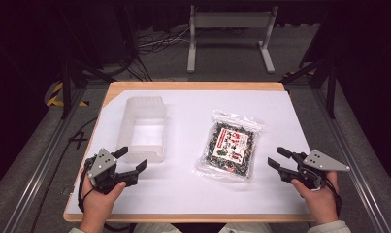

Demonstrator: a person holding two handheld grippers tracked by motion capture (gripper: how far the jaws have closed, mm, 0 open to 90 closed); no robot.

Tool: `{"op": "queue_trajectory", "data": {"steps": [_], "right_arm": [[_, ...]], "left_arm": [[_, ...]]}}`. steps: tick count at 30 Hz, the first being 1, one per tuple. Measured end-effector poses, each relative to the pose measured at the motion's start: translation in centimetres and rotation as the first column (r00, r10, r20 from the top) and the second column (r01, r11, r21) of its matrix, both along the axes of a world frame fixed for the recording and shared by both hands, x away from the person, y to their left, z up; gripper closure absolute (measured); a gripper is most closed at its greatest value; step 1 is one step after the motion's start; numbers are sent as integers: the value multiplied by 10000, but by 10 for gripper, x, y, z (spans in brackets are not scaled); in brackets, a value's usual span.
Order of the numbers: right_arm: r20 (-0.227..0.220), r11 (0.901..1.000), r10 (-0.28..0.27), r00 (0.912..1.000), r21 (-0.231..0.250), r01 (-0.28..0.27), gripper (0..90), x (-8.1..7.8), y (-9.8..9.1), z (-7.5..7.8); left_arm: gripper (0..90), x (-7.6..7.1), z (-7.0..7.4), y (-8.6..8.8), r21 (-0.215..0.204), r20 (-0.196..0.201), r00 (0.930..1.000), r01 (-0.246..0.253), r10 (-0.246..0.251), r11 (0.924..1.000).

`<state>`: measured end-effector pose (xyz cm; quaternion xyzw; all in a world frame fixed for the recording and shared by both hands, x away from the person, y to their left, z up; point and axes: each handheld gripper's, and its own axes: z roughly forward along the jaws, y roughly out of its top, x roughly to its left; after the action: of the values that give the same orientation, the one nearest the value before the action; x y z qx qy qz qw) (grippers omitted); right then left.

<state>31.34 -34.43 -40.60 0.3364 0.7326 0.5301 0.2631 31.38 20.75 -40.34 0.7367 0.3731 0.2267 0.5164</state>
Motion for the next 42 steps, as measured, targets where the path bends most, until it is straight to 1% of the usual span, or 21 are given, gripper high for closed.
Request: {"op": "queue_trajectory", "data": {"steps": [1,3,6,9,10,14,16,17,18,19,20,23,28,31,32,35,37,38,40,41,42], "right_arm": [[-17,10000,11,10000,-63,-11,422,0,1,0],[2,10000,77,10000,-5,-77,417,0,2,1],[57,10000,96,9999,-2,-96,405,0,1,1],[57,9999,124,9999,36,-124,403,0,2,2],[-39,9999,143,9999,43,-143,399,1,2,3],[-77,9996,257,9996,-88,-258,372,8,7,10],[-129,9994,276,9995,-208,-279,373,14,11,15],[-129,9994,276,9995,-208,-279,373,14,11,15],[-297,9990,180,9994,-410,-192,358,20,15,17],[-297,9990,180,9994,-410,-192,358,20,15,17],[-377,9989,197,9991,-418,-213,356,27,19,17],[-406,9984,111,9991,-557,-134,343,37,22,18],[-419,9985,-11,9991,-539,-11,318,45,23,21],[-387,9986,-173,9991,-507,154,312,53,21,24],[-401,9989,-226,9989,-429,208,302,58,20,26],[-480,9989,-352,9982,-338,336,295,67,19,28],[-520,9989,-373,9980,-321,356,295,69,19,28],[-578,9990,-393,9976,-246,379,293,76,19,29],[-576,9989,-408,9975,-239,395,293,79,19,29],[-566,9986,-429,9975,-336,410,293,85,20,30],[-566,9986,-429,9975,-336,410,293,85,20,30]], "left_arm": [[194,0,0,0,34,28,10000,36,-36,10000],[190,0,0,-1,10,30,10000,81,-82,10000],[185,2,2,0,112,155,9996,229,-230,9997],[182,3,3,2,65,107,9994,317,-317,9995],[180,4,3,3,55,121,9994,321,-322,9995],[179,4,2,5,43,32,9997,239,-239,9997],[179,5,1,5,13,2,9998,202,-202,9998],[179,5,1,5,13,2,9998,202,-202,9998],[179,5,1,5,73,2,9998,188,-188,9998],[179,5,1,5,73,2,9998,188,-188,9998],[179,5,0,5,107,9,9998,177,-177,9998],[178,5,-1,4,99,5,9999,147,-147,9998],[178,6,-1,5,165,18,9999,141,-141,9998],[179,6,-2,4,233,-118,9998,175,-172,9996],[179,6,-2,4,218,-116,9998,163,-160,9996],[178,6,-2,4,321,-68,9998,197,-195,9993],[179,6,-2,4,333,-62,9998,206,-204,9992],[179,7,-2,4,371,-47,9998,211,-209,9991],[179,7,-2,4,348,-63,9997,217,-215,9992],[179,7,-2,4,378,-79,9997,212,-210,9991],[179,7,-2,4,400,-101,9997,229,-225,9989]]}}
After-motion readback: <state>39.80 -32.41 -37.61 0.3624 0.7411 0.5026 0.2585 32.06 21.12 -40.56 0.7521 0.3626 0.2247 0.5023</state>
